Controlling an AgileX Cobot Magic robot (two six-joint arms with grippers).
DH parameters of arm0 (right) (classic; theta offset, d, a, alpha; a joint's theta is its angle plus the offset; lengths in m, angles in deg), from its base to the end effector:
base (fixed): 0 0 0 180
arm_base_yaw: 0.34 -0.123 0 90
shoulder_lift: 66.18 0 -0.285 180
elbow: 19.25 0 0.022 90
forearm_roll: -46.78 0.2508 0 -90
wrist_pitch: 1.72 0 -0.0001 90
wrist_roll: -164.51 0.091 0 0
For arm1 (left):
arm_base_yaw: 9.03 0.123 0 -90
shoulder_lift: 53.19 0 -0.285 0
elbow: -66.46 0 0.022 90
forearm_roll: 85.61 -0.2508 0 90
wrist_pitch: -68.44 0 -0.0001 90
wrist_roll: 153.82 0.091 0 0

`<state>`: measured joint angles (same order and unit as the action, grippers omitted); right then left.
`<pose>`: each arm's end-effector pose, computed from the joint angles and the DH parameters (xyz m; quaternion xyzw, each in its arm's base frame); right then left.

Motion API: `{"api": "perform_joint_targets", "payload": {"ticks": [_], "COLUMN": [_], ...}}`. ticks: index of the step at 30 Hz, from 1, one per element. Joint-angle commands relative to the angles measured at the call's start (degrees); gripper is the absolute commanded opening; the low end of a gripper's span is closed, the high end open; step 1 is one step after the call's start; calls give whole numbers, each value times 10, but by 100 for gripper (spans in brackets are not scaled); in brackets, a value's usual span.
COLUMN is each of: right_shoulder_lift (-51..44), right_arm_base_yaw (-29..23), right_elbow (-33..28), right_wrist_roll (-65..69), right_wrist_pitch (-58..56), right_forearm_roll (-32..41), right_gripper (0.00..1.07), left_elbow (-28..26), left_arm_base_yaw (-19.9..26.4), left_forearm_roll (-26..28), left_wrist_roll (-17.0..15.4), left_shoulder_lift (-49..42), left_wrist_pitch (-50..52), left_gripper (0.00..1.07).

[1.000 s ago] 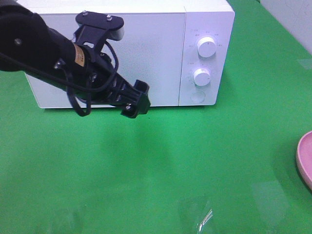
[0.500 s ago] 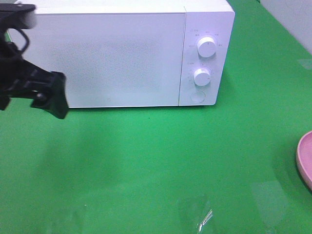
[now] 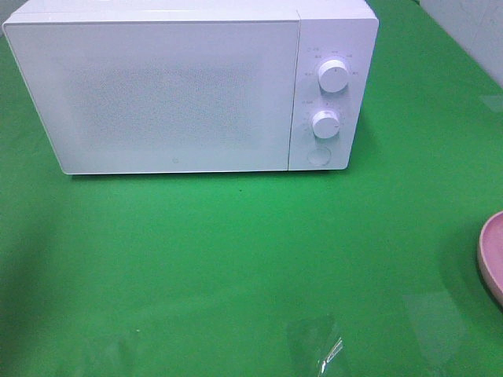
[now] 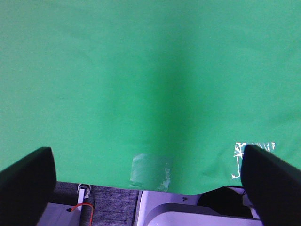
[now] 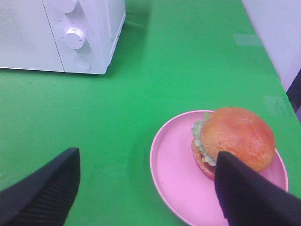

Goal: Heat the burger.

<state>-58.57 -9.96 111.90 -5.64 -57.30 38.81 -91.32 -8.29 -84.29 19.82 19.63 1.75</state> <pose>0.0001 -0.0106 0.2840 0.0011 0.8272 0.0258 0.5613 0.1960 0.0006 0.3087 -0.0639 0.9852 -0.0189 0.1580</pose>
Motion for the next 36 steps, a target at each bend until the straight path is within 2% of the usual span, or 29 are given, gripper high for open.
{"api": "perform_joint_targets", "payload": {"ticks": [1, 5, 7, 8, 9, 10, 13, 16, 18, 23, 26, 36], "right_shoulder_lift": [-15, -15, -15, -15, -15, -15, -15, -15, -15, -15, -15, -15], "right_arm_base_yaw": [2, 2, 2, 2, 2, 2, 2, 2, 2, 2, 2, 2], "right_elbow": [-2, -2, -2, -2, -2, -2, -2, -2, -2, -2, -2, -2], "right_wrist_roll": [-6, -6, -6, -6, -6, -6, -6, -6, -6, -6, -6, -6], "right_wrist_pitch": [5, 5, 5, 5, 5, 5, 5, 5, 5, 5, 5, 5], "right_forearm_roll": [0, 0, 0, 0, 0, 0, 0, 0, 0, 0, 0, 0], "right_gripper": [76, 76, 76, 76, 76, 76, 76, 76, 76, 76, 76, 76], "left_elbow": [32, 68, 116, 116, 140, 140, 180, 191, 232, 243, 254, 254], "left_arm_base_yaw": [19, 22, 22, 22, 22, 22, 22, 22, 22, 22, 22, 22], "left_forearm_roll": [15, 10, 7, 7, 8, 8, 9, 9, 9, 9, 13, 13], "left_wrist_roll": [5, 7, 21, 21, 30, 30, 39, 39, 39, 40, 52, 52], "left_shoulder_lift": [-34, -76, -146, -146, -182, -182, -258, -278, -356, -430, -494, -594], "left_wrist_pitch": [2, 9, 3, 3, 3, 3, 3, 3, 13, 46, 53, 53], "left_gripper": [101, 101, 101, 101, 101, 101, 101, 101, 101, 101, 101, 101]}}
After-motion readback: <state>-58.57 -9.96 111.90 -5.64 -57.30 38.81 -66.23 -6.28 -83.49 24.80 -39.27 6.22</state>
